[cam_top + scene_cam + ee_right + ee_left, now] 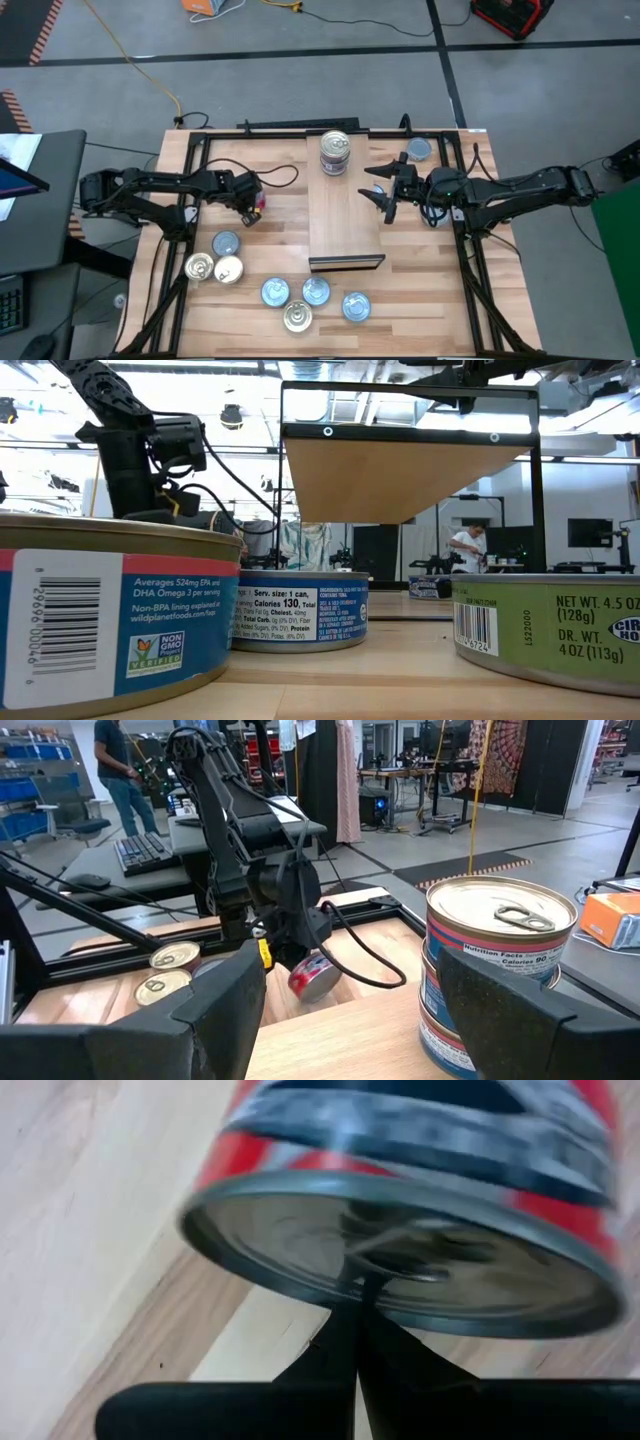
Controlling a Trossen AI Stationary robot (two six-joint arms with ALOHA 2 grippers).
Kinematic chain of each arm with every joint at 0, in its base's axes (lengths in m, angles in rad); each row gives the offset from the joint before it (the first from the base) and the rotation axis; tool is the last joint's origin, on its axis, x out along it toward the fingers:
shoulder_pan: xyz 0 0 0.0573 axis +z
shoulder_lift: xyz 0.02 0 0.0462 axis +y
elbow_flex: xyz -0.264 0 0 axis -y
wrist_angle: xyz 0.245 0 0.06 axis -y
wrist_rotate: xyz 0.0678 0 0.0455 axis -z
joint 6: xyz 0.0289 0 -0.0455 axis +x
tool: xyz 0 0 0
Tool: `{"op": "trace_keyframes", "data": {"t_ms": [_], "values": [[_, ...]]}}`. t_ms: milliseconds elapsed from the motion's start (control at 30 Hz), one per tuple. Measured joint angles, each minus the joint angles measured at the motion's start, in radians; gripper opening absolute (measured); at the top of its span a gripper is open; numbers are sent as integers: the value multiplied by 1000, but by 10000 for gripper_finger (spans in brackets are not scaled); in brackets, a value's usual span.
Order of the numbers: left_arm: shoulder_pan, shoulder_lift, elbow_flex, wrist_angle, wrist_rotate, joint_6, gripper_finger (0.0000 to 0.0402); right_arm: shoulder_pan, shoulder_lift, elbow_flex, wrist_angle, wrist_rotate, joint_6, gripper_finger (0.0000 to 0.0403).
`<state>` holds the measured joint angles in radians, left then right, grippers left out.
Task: Stack canned seafood by type on shelf
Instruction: Put the red tuna can on the shelf
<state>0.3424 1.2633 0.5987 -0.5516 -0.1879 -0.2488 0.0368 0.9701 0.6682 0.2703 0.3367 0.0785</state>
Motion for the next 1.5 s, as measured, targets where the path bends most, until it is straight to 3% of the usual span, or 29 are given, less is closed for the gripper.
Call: {"op": "trace_keyframes", "data": {"t_ms": [167, 367, 667, 800, 967, 1033, 1133, 1233, 1400, 1500], "values": [[-7, 0, -4, 30, -1, -30, 0, 0, 0, 0, -6, 0, 0, 317], [-45, -1, -94, 161, -7, -84, 0, 0, 0, 0, -9, 0, 0, 317], [-76, -92, -106, 122, -9, -127, 0, 0, 0, 0, -7, 0, 2, 317], [-87, -155, -106, 62, 54, -145, 0, 0, 0, 0, -7, 0, 3, 317], [-123, -238, -96, 25, 239, -104, 0, 0, 0, 0, -7, 0, 3, 317], [-144, -251, -58, -4, 256, -99, 1, 0, 0, 0, -3, 0, 3, 317], [-192, -247, 30, -91, 197, -57, 13, 0, 0, 0, 6, 0, 2, 317], [-252, -222, 134, -172, 73, 45, 43, 0, 0, 0, 7, 0, 0, 317], [-302, -148, 287, -293, -168, 158, 118, -8, 0, 0, 6, 0, -1, 317], [-273, -90, 350, -353, -211, 226, 167, -13, 0, 0, -3, 0, -1, 317]]}}
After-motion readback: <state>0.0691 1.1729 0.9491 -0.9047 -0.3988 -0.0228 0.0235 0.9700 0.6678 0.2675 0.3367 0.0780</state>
